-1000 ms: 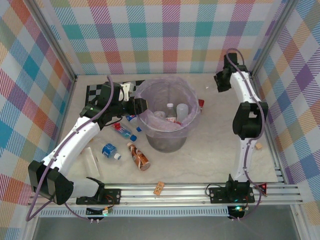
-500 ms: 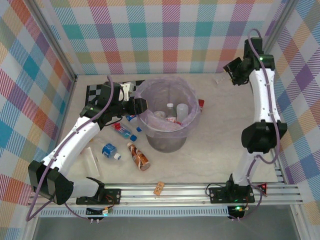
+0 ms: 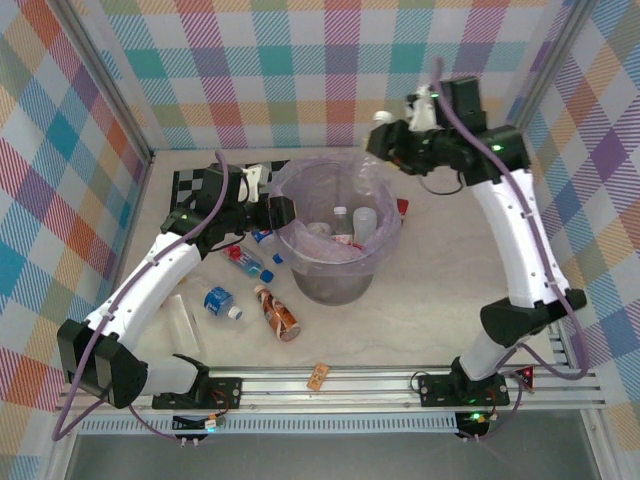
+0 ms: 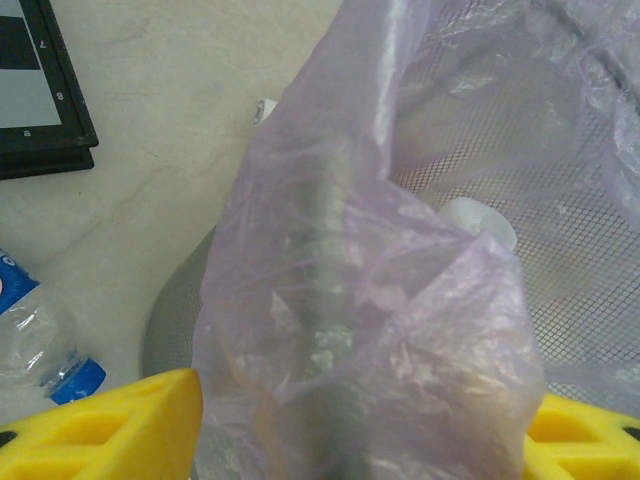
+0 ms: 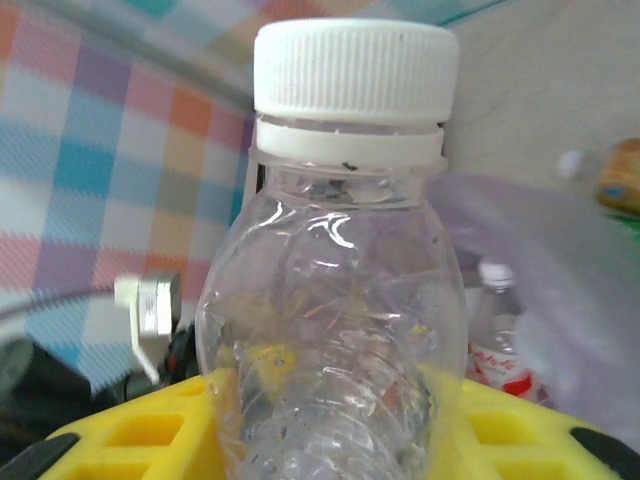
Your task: Put the plastic bottles in the bin
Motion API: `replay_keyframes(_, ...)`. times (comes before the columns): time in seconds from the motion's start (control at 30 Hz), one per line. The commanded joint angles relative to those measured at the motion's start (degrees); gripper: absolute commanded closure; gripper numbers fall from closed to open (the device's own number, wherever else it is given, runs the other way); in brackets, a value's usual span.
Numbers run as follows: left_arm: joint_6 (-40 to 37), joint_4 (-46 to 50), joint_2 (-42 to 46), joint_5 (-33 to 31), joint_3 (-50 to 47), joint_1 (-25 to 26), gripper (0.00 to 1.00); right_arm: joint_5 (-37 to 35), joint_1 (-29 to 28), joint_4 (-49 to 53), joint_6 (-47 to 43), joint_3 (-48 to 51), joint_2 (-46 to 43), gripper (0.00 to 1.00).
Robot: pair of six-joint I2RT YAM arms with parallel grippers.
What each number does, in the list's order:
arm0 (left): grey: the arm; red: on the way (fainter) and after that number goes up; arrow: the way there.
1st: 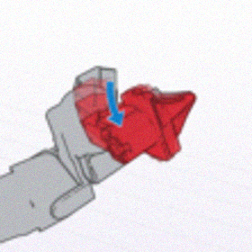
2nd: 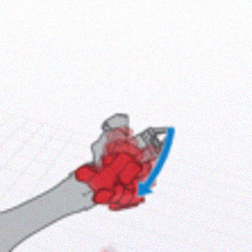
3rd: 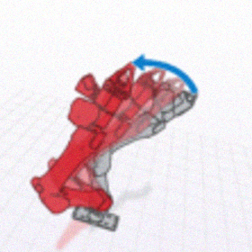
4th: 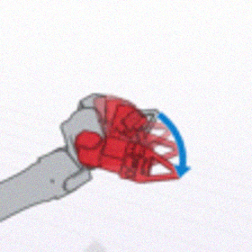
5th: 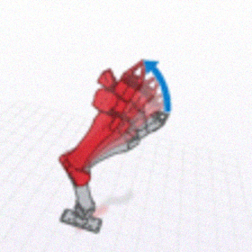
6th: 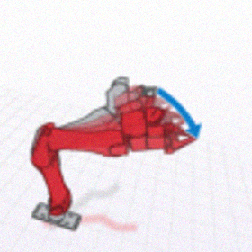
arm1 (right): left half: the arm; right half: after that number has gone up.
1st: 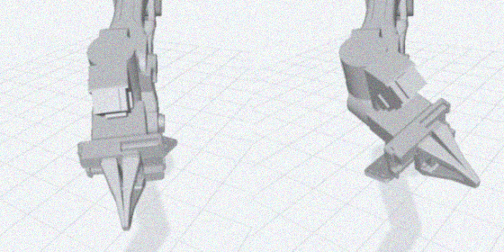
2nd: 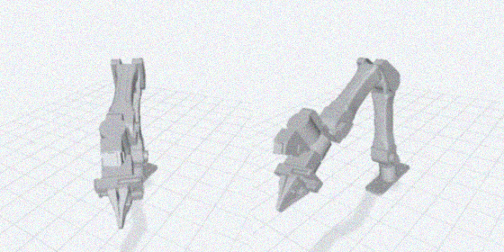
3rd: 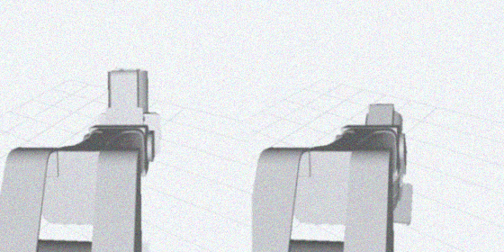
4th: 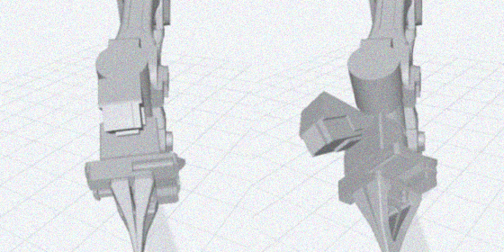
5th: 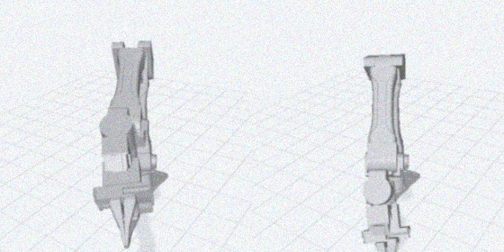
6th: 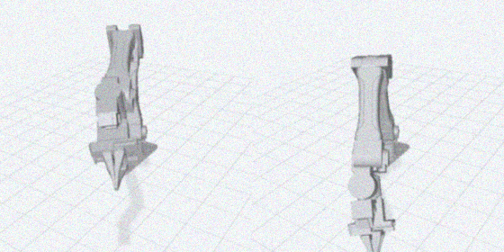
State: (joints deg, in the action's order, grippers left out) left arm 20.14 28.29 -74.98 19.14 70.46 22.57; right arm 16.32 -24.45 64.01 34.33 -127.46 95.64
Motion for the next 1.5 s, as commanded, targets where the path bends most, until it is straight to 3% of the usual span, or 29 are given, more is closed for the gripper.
replay_keyframes(0.0, 0.2, -0.8, 0.1, 1.4, 1.9, -0.7, 0.38, -6.8, -4.7, 6.6, -7.7, -5.3, 5.6, 0.56)
replay_keyframes(0.2, 0.1, -0.1, 0.7, 1.1, 1.9, -0.7, 0.38, -19.0, -8.9, 17.5, -11.1, -14.4, 15.9, 0.56)
replay_keyframes(0.3, -0.1, 0.1, 0.9, 0.9, 1.9, -0.7, 0.38, -20.6, -10.2, 22.0, -12.9, -18.2, 20.9, 0.56)
replay_keyframes(0.67, -0.2, -0.1, 0.5, 0.9, 1.9, -0.7, 0.38, -31.3, -15.7, 24.0, -16.4, -13.6, 26.1, 0.59)
replay_keyframes(1.07, 0.0, -0.4, 0.4, 0.6, 1.4, -0.8, 0.38, -36.4, -18.8, 23.8, -18.9, -15.7, 22.0, 0.59)
replay_keyframes(1.3, 0.2, -1.0, 0.3, 0.7, 1.3, -0.7, 0.38, -35.2, -19.8, 21.2, -20.4, -15.0, 13.5, 0.57)
replay_keyframes(1.47, 0.6, -1.6, 0.2, 0.7, 1.0, -0.7, 0.38, -34.9, -21.9, 21.9, -21.6, -13.1, 14.7, 0.57)
